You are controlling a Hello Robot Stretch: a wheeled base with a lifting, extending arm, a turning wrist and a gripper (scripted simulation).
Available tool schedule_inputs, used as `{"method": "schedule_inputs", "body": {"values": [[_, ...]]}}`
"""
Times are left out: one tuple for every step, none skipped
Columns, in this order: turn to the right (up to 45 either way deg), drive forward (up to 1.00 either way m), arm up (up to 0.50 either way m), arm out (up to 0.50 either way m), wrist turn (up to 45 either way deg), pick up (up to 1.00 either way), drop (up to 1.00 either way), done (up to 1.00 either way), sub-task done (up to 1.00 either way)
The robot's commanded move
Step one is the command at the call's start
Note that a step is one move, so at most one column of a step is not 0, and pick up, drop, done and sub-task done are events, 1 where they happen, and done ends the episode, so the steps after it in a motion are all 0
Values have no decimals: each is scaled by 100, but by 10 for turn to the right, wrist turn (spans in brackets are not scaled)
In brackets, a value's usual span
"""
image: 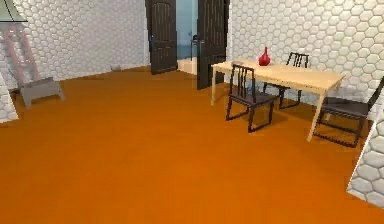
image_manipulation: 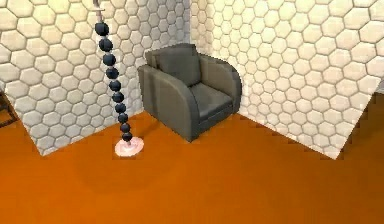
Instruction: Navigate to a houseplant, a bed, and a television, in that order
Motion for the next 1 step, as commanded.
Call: {"method": "schedule_inputs", "body": {"values": [[0, 45, 0, 0, 0, 0, 0, 0, 0]]}}
